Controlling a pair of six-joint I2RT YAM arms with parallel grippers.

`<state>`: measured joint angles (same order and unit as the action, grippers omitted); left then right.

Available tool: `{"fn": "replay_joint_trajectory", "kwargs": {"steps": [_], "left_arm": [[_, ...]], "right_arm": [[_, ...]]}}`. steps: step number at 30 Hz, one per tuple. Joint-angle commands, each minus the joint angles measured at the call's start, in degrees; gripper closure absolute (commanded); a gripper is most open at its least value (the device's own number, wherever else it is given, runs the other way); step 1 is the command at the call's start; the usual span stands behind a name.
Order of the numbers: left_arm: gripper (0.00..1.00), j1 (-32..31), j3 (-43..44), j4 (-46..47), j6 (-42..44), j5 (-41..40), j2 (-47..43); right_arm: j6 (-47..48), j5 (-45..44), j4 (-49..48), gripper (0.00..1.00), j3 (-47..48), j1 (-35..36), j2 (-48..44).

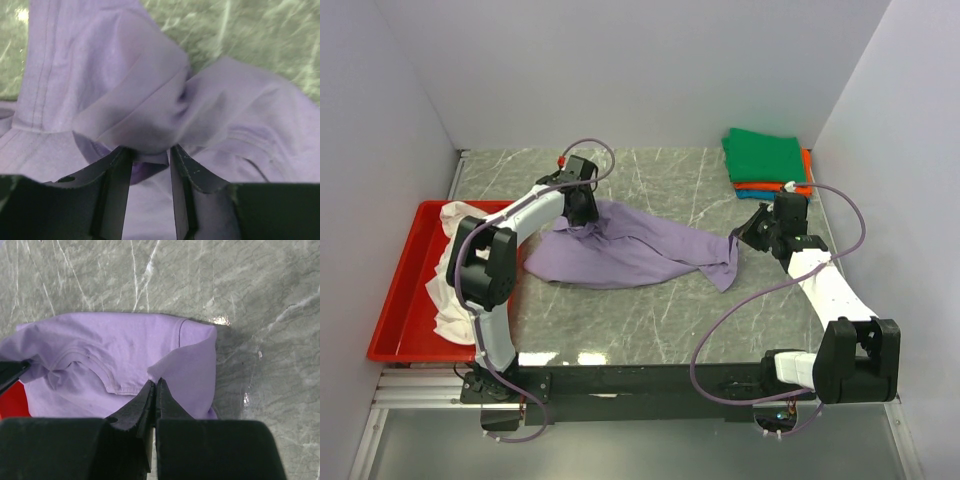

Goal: Fold and stack the t-shirts
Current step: Flatten the tshirt out

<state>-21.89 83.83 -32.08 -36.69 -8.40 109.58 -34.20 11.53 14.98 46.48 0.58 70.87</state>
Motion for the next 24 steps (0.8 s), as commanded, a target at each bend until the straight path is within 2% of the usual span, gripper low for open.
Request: {"fn": "replay_joint_trajectory", "kwargs": {"steps": [1, 9, 14, 17, 20, 24], "left_arm": [[0.59, -0.5, -1.0, -0.4, 0.4, -3.1, -3.8], [0.63, -1.4, -3.6, 0.6, -0.1, -3.5, -5.0], [0.64, -1.5, -1.8, 1.2, 0.1, -4.5, -3.5], [0.71, -1.5, 0.3, 0.7, 0.6, -4.8, -1.7], [0.99, -1.5, 1.3, -0.7, 0.6, -5.3, -2.5], [1.00, -1.5, 0.3, -3.1, 1.4, -6.4, -8.3]], "right_arm": [[0.7, 0.4, -2.5, 1.00, -0.3, -0.3, -0.1], [0.4, 1.0, -3.3, 1.00, -1.0, -0.3, 0.0], [0.3, 1.0, -3.4, 1.00, -0.9, -0.3, 0.2], [0.1, 1.0, -3.6, 1.00, -0.7, -0.3, 0.4], [0.0, 1.4, -3.1, 1.00, -0.1, -0.3, 0.7], [-0.5, 2.5, -1.9, 1.00, 0.9, -0.2, -0.3]]}}
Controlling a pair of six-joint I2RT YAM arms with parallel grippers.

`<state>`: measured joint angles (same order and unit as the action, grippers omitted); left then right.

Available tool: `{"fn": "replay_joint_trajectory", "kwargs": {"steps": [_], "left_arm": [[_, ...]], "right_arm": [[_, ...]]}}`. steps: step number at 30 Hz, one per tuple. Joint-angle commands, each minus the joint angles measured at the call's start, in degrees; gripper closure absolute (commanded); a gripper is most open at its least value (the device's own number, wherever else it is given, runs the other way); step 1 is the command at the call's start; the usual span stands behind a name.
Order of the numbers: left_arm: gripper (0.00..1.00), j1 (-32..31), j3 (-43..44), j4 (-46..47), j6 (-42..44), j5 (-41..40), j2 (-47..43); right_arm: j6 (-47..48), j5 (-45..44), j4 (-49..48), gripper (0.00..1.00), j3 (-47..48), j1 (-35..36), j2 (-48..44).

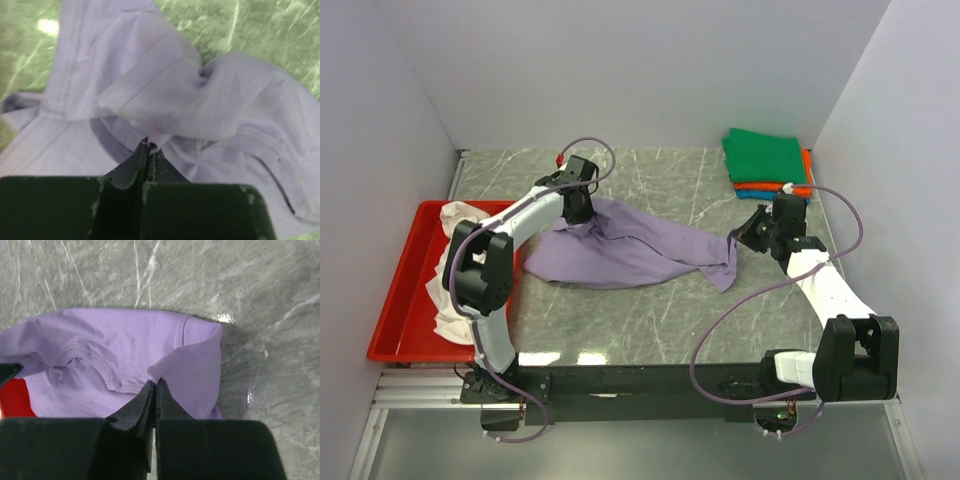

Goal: Fold and stack the t-shirts
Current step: Flatten the tshirt out

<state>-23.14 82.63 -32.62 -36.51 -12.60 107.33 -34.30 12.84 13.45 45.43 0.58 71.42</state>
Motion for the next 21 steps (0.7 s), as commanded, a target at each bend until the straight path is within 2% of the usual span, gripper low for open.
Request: {"fn": "replay_joint_trajectory", "kwargs": {"steps": [1, 7, 11, 21], "left_arm": [[0.99, -0.2, 0.4, -3.1, 2.0, -2.7, -7.7], [1.00, 1.0, -3.8, -7.9, 4.7, -3.6, -23.7], [1.00, 2.9, -2.9, -11.1, 5.6, -4.4, -34.7], [0.99, 4.9, 9.9, -16.7, 4.4, -13.9, -47.7]], "right_arm": [[-0.5, 1.3, 0.9, 1.00, 2.9, -0.2, -1.6], [-3.2, 2.0, 5.3, 1.00, 7.6, -2.5, -5.9], [-5.2, 5.3, 8.3, 1.00, 11.7, -5.1, -6.8], [-11.3, 15.7, 16.9, 1.00, 24.8, -15.5, -14.4]]}}
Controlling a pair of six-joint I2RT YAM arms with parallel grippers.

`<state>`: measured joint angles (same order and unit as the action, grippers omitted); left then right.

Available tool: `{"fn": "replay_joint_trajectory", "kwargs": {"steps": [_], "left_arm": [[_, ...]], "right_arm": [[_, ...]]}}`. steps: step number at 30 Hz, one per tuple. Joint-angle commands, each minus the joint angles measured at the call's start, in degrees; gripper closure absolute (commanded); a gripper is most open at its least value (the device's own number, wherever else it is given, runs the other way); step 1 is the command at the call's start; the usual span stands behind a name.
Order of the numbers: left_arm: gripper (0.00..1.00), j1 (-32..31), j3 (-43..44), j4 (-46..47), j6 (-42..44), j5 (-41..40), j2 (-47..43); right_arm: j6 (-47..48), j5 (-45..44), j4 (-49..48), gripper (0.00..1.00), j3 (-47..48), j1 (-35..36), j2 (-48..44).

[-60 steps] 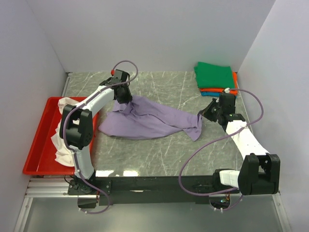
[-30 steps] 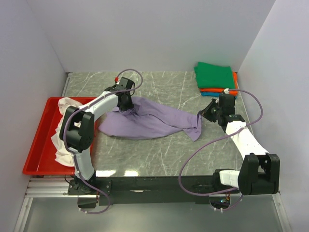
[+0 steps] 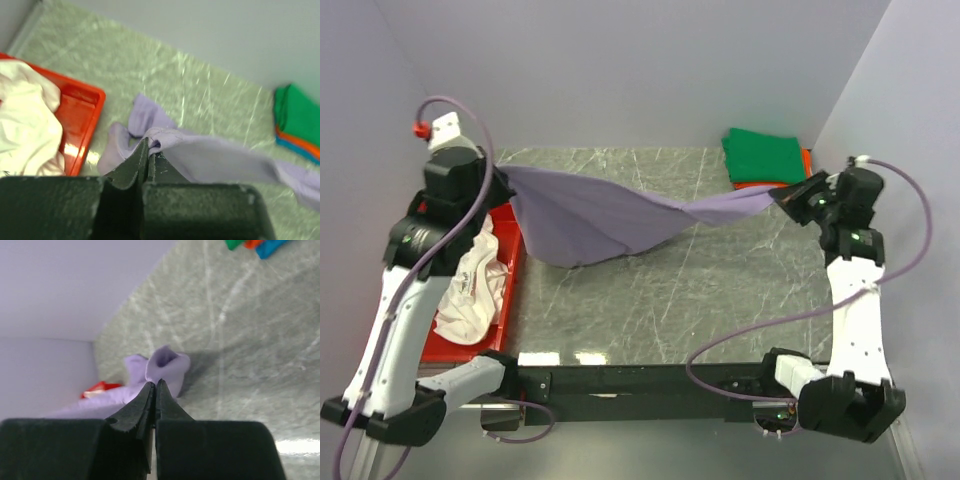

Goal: Fold and stack the t-shirts
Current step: Flatten the tshirt out

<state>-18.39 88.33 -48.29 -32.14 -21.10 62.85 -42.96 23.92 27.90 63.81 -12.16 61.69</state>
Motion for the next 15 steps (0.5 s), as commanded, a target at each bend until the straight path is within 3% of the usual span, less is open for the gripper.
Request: {"fn": "replay_joint_trajectory", "kwargs": {"steps": [1, 9, 15], "left_arm": [[1.00, 0.3, 5.3, -0.8, -0.2, -6.0, -4.0], [1.00, 0.3, 11.1, 0.9, -2.0, -10.4, -11.3], [1.00, 0.3, 16.2, 1.9, -1.7, -14.0, -12.8]], "right_arm": [[-3.8, 5.1, 3.9, 1.00, 7.5, -3.7, -5.6], [-6.7, 8.2, 12.5, 1.00, 24.5, -11.0, -9.3], [-12.5, 12.3, 11.0, 1.00, 31.4, -13.4, -9.5]]}}
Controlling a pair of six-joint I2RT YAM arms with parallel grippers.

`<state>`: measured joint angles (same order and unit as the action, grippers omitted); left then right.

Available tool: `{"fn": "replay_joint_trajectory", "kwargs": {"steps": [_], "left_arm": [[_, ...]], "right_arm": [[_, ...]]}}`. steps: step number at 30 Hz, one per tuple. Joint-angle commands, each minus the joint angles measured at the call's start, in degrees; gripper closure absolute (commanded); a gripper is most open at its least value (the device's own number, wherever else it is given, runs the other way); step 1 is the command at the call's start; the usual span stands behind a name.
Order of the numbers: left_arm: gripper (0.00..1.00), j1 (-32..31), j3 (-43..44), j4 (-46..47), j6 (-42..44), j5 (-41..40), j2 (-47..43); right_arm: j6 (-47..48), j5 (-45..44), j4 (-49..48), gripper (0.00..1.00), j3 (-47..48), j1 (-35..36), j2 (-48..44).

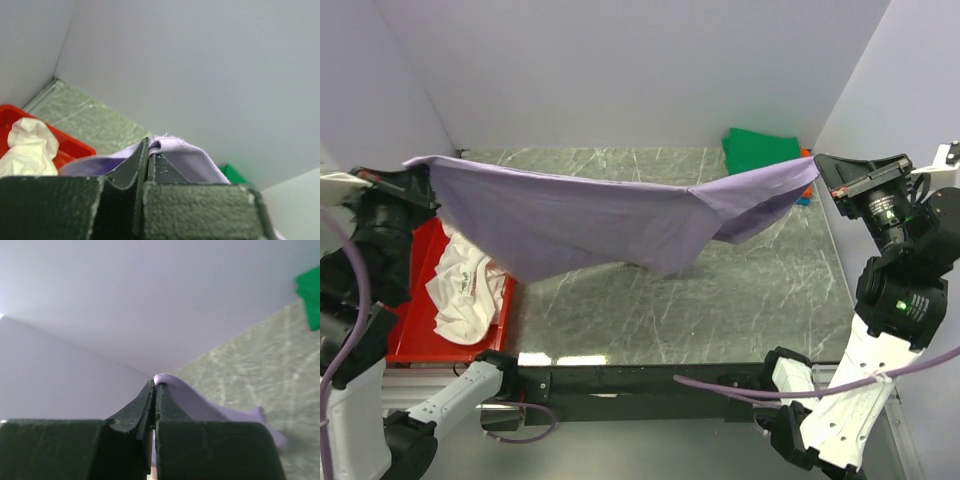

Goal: Fold and stack the t-shirts
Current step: Flatten the tshirt out

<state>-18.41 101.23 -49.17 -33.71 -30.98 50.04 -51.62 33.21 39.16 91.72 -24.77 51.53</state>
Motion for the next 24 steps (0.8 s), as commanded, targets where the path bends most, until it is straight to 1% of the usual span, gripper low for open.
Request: {"fn": "replay_joint_trajectory", "kwargs": {"steps": [1, 4, 6, 9, 10, 12, 13, 15, 17, 18, 19, 20, 21, 22, 23, 24], "left_arm": [[1.00, 0.3, 3.7, 3.6, -0.1, -4.2, 0.3], [1.00, 0.2, 3.4, 5.8, 0.1, -4.5, 1.6], [1.00, 0.2, 1.8, 7.8, 0.1, -4.2, 2.6], [1.00, 0.2, -0.7, 12.3, 0.4, -3.0, 5.9], [1.00, 0.3, -0.9, 13.5, 0.4, -2.7, 8.2], [1.00, 0.3, -1.6, 17.2, 0.8, -1.5, 10.7], [1.00, 0.4, -1.7, 18.7, 0.8, -1.0, 13.6], [1.00, 1.4, -1.8, 23.4, 1.2, 1.1, 16.6], [1.00, 2.8, -0.7, 25.8, 1.1, 3.1, 22.4], [1.00, 4.3, 1.3, 28.1, 1.4, 4.2, 24.6], [1.00, 5.3, 2.7, 29.5, 1.5, 6.6, 29.4], [1.00, 6.4, 4.5, 30.5, 1.8, 7.9, 31.8], [0.99, 8.5, 8.7, 32.7, 2.1, 9.5, 34.3], [1.00, 9.5, 11.4, 33.4, 2.2, 12.8, 39.4], [1.00, 10.5, 14.7, 33.6, 2.2, 14.8, 42.2], [1.00, 11.9, 22.8, 33.3, 2.3, 15.9, 45.0]], "right_arm": [[-5.6, 3.3, -2.0, 1.00, 4.0, -0.8, 0.8], [-8.2, 4.1, -5.0, 1.00, 6.2, -0.8, 2.0], [-9.5, 4.8, -7.1, 1.00, 6.8, -0.8, 3.5], [-12.7, 5.5, -13.9, 1.00, 5.7, -0.8, 5.9], [-14.6, 5.6, -18.6, 1.00, 5.1, -0.8, 6.6], [-16.7, 6.7, -24.3, 1.00, 2.5, -0.8, 9.1], [-18.0, 6.8, -28.4, 1.00, 2.1, -0.7, 10.2], [-17.6, 5.7, -30.8, 1.00, 2.1, -0.2, 13.7], [-17.3, 3.9, -34.4, 1.00, 2.7, 1.0, 16.7], [-17.2, 3.4, -37.0, 1.00, 4.2, 1.5, 20.2], [-17.2, 2.3, -38.2, 1.00, 5.4, 3.2, 22.4], [-17.1, 1.6, -39.0, 1.00, 7.1, 4.2, 24.5], [-16.7, 1.0, -39.1, 1.00, 12.7, 5.4, 29.7], [-16.1, 0.5, -39.1, 1.00, 16.7, 6.4, 32.8], [-16.1, 0.1, -39.1, 1.00, 21.0, 8.1, 36.1], [-16.1, -0.1, -39.0, 1.00, 31.0, 8.7, 43.0]]}}
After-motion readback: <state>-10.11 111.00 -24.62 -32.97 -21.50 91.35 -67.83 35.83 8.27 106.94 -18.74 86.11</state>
